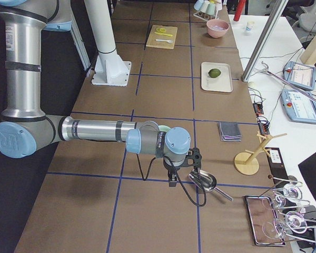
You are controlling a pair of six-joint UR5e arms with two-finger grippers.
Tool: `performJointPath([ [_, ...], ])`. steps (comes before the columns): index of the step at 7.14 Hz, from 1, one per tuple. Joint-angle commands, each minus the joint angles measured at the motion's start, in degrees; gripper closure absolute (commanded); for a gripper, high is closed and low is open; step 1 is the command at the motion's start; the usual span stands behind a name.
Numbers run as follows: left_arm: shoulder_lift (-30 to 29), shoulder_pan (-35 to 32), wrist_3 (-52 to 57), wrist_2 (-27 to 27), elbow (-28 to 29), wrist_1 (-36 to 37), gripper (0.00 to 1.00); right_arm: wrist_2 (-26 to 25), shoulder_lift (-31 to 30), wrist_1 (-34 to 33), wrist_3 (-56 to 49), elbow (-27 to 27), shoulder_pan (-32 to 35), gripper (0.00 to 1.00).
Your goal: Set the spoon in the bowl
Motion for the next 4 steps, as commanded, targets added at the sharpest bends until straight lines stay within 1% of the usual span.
performJointPath([
  [1,-0.09,0.00,-0.16,0.02,-0.63,-0.07,0.00,-0.28,4.23,0.78,2.90,-0.40,-0.08,0.00],
  [2,-0.43,0.00,-0.42,0.02,-0.72,-0.07,0.00,-0.11,4.17,4.87,3.97,-2.06,-0.61,0.00],
  [3,-0.53,0.00,-0.51,0.02,-0.81,-0.07,0.00,-0.28,3.21,7.09,6.42,-2.16,-1.22,0.00],
  [4,-0.53,0.00,-0.51,0.02,-0.90,-0.07,0.00,0.24,1.28,10.24,11.75,-1.29,-1.58,0.01],
])
